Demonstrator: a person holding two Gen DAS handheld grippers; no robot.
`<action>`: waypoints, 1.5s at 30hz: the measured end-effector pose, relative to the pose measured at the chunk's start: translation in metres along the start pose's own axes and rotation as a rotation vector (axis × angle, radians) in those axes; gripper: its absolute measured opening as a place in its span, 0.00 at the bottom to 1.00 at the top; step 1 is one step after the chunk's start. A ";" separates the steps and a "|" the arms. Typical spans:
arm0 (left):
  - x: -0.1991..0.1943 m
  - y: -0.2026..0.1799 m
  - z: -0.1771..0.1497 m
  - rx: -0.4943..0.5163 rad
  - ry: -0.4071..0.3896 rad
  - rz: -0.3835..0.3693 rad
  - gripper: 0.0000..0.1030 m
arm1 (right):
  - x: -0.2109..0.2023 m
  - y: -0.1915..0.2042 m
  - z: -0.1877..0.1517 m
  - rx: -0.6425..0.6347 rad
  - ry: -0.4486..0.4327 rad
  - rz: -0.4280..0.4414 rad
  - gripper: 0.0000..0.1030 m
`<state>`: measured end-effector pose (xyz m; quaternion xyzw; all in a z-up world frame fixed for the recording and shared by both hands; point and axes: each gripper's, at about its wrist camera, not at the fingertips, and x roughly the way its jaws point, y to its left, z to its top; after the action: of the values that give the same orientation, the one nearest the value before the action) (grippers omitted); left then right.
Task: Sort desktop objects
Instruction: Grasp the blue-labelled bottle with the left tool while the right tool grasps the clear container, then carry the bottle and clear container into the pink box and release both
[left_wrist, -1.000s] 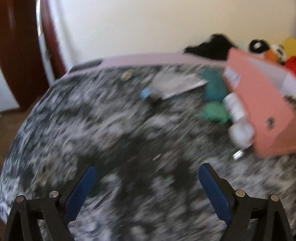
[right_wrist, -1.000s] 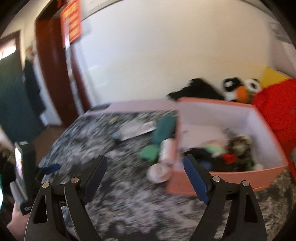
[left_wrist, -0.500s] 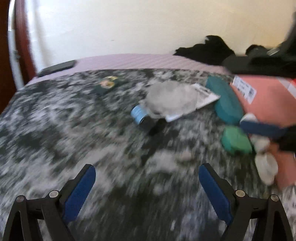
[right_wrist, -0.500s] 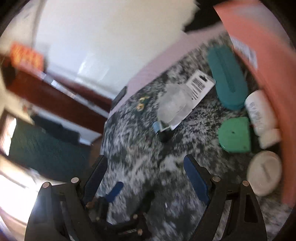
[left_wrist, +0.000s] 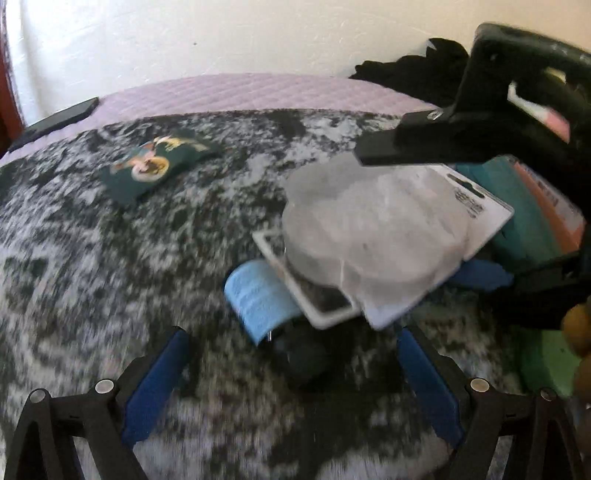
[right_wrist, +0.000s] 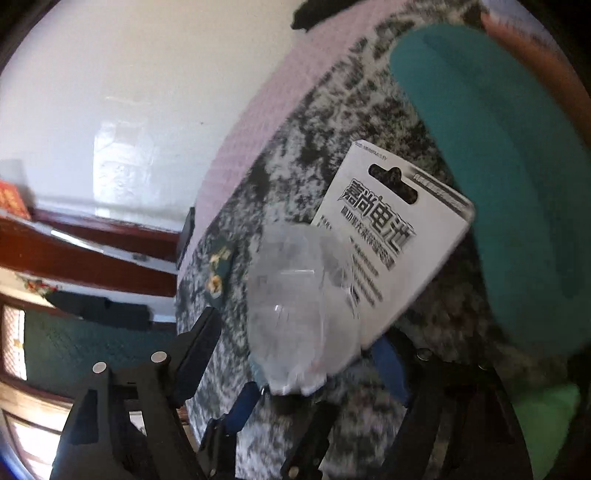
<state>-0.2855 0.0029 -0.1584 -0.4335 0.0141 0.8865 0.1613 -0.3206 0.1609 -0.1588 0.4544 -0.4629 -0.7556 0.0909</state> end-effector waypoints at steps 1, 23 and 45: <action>0.002 0.003 0.003 -0.011 -0.007 -0.008 0.87 | 0.003 0.001 0.002 -0.009 -0.010 0.002 0.78; -0.156 0.017 -0.044 -0.107 -0.142 0.020 0.24 | -0.115 0.056 -0.080 -0.217 -0.033 0.149 0.34; -0.340 -0.152 -0.105 0.106 -0.325 -0.093 0.24 | -0.407 0.012 -0.211 -0.309 -0.246 0.232 0.34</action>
<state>0.0344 0.0369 0.0560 -0.2758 0.0146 0.9345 0.2248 0.0709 0.2506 0.0622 0.2835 -0.3982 -0.8518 0.1886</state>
